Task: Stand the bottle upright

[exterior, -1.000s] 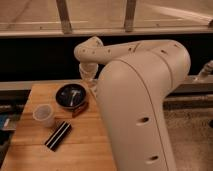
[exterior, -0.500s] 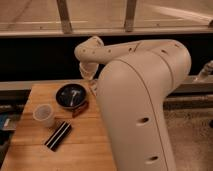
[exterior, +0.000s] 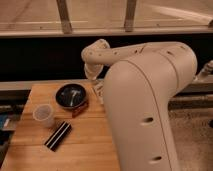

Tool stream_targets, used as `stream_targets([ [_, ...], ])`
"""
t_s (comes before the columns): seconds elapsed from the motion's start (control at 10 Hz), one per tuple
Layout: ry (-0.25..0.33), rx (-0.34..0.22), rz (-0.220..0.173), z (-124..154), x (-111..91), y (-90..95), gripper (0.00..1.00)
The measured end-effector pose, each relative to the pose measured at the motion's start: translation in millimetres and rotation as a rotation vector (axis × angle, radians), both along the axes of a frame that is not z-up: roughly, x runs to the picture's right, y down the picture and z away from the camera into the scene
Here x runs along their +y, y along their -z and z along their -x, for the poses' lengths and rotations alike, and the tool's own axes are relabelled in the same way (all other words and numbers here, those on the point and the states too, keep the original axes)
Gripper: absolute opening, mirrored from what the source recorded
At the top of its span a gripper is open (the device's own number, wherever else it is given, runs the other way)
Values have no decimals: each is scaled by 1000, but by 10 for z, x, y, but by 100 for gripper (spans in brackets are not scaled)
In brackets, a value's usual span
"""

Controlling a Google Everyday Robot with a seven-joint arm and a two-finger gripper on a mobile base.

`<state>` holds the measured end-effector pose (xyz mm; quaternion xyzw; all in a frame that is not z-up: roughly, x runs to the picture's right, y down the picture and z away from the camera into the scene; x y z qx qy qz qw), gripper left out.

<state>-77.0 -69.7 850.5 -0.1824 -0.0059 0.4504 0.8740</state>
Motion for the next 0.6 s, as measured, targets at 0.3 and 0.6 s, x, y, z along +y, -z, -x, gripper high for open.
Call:
stream_targets([
  [0.3, -32, -38, -17, 104, -40, -100, 0],
  [0.6, -44, -68, -25, 205, -66, -178, 0],
])
